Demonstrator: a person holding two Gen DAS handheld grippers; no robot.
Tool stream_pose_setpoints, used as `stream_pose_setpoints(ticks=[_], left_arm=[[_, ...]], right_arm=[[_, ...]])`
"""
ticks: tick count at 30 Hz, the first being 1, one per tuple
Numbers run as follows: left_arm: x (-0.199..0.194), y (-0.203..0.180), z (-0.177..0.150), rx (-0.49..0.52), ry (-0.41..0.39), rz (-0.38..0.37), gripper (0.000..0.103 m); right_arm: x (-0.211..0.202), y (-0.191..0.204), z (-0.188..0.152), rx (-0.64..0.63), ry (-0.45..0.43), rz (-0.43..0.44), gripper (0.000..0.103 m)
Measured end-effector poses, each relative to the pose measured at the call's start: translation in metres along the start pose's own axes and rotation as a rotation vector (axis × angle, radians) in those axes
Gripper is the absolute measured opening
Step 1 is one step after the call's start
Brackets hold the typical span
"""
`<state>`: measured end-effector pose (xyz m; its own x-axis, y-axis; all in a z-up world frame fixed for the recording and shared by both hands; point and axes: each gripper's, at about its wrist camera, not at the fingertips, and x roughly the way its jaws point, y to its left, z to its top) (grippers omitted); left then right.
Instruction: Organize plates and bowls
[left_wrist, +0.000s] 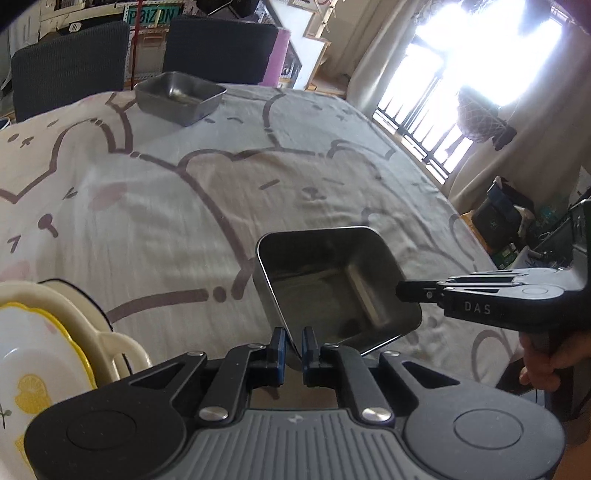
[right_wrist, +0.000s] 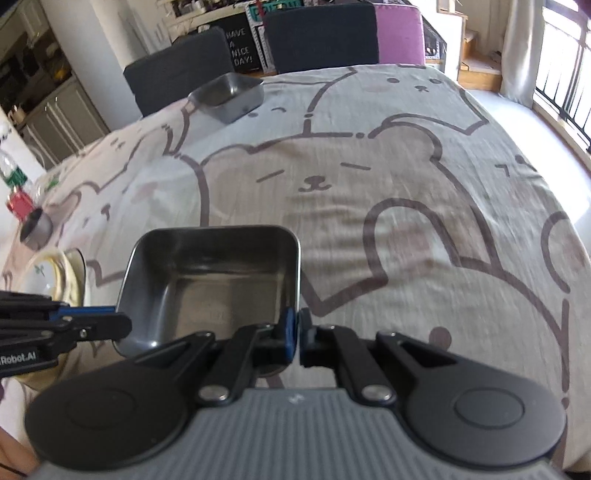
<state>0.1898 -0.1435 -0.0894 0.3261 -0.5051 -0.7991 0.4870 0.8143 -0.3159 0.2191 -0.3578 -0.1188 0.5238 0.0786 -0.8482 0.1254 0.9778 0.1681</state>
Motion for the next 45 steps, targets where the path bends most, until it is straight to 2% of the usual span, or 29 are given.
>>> stream_pose_setpoints(ticks=[10,18,28,45], left_arm=[[0.019,0.007,-0.003,-0.006,0.024,0.033,0.009],[0.024,0.008,0.003,-0.019,0.018,0.027,0.01],[0.027,0.012,0.007,-0.053,0.039,0.002,0.01],[0.028,0.017,0.012,-0.093,0.04,-0.019,0.011]], right_arm=[[0.015,0.004,0.006,0.008,0.06,-0.023,0.004],[0.024,-0.002,0.017,0.035,0.044,-0.024,0.004],[0.024,-0.011,0.019,0.079,0.038,0.018,0.003],[0.024,-0.01,0.018,0.067,0.024,0.013,0.003]])
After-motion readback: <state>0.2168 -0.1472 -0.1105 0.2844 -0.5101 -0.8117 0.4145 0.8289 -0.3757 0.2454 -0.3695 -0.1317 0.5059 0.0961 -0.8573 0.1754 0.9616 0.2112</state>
